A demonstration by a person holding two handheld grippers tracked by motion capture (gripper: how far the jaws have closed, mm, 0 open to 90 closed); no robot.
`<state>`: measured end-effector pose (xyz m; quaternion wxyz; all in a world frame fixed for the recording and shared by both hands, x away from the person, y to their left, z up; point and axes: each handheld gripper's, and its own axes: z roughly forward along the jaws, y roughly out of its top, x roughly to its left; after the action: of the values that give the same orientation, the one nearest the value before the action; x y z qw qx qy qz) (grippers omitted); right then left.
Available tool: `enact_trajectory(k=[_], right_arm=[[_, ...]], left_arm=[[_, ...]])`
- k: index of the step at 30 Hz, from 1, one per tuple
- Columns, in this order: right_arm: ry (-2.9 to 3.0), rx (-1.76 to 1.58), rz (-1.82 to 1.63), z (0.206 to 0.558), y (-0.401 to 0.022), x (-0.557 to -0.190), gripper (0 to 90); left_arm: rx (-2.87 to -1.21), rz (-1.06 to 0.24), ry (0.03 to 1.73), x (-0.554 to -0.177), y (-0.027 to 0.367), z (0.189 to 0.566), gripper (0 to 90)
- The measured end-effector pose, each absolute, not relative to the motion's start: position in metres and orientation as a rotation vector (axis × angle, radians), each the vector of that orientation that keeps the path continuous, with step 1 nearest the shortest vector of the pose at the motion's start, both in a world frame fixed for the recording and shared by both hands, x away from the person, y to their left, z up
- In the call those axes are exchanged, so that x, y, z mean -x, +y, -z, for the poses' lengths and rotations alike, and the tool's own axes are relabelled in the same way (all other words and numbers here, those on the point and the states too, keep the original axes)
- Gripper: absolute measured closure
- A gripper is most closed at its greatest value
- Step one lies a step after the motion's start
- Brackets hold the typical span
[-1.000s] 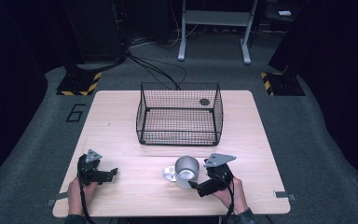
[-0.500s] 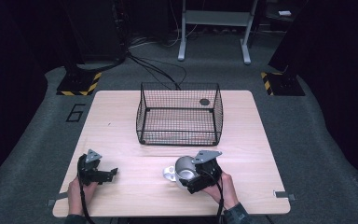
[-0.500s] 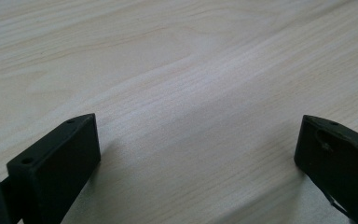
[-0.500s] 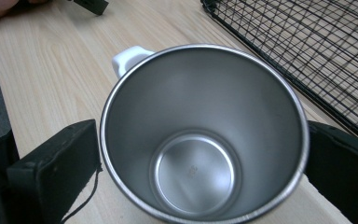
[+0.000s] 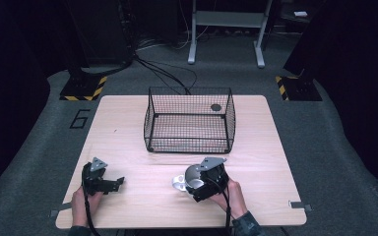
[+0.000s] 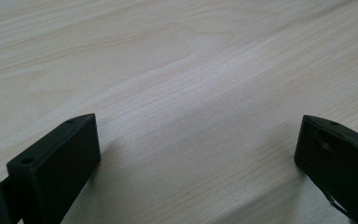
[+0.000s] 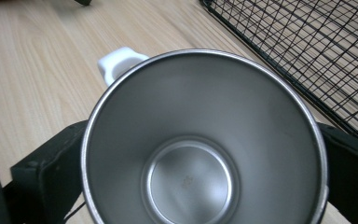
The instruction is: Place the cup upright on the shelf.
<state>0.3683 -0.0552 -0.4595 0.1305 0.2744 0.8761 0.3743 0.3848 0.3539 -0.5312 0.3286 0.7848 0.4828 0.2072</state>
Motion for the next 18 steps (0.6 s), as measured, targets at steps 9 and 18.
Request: enact_trajectory(k=[9, 18], right_arm=[[2.535, -0.801, -1.089, 0.4596, -0.0547, -0.3662, 5.1], [2.505, -0.812, -1.096, 0.4593, -0.0556, -0.366, 5.4]], left_arm=[[-2.055, -0.541, 1.264, -0.3848, 0.3539, 0.5311, 0.0], [-2.053, -0.543, 1.264, -0.3848, 0.3539, 0.5313, 0.0]])
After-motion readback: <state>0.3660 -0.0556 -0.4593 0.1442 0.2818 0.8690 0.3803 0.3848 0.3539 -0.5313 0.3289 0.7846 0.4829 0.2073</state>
